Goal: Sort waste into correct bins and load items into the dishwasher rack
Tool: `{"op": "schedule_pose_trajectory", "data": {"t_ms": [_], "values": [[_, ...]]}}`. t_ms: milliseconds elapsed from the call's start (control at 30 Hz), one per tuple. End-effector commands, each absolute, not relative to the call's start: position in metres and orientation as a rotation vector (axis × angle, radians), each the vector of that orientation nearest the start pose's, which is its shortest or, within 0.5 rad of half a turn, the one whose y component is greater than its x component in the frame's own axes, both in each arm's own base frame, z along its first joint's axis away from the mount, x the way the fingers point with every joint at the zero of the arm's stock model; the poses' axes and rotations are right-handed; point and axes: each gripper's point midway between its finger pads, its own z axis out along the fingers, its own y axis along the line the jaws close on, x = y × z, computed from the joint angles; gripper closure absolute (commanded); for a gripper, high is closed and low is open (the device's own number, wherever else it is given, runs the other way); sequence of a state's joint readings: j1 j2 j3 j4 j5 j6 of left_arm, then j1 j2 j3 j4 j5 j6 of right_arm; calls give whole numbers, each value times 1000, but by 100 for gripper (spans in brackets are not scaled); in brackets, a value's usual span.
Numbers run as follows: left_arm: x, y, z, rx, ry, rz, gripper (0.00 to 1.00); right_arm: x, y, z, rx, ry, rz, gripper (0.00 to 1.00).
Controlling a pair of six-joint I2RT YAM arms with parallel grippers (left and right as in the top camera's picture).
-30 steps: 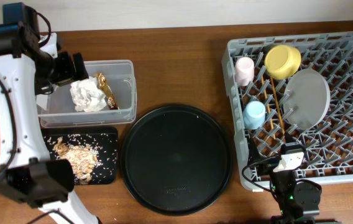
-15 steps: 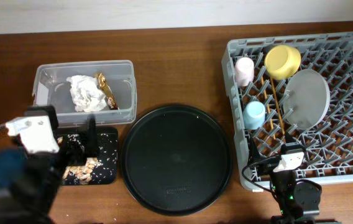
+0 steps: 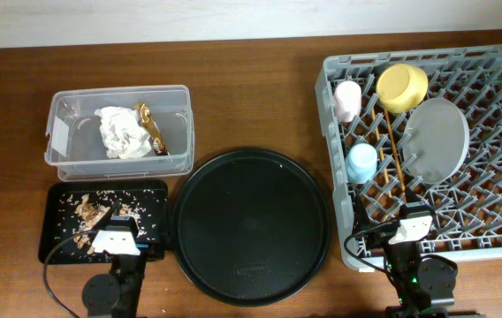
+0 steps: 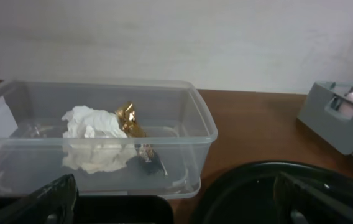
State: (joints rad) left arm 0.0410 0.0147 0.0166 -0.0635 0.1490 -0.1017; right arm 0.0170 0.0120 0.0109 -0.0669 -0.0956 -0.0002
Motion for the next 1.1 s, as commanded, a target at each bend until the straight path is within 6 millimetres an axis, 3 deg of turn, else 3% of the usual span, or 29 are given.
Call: {"op": "schedule_pose_trajectory", "data": {"t_ms": [0,100,1067], "values": [[245,-16,159,126,1634,-28,1,245,19,158,-76,1640,89,1],[246,-7,157,84,1646,25,1,245,19,158,-76,1640,89,1],[246,-8,157,88,1645,21,1,245,19,158,-77,1640,89,1]]}}
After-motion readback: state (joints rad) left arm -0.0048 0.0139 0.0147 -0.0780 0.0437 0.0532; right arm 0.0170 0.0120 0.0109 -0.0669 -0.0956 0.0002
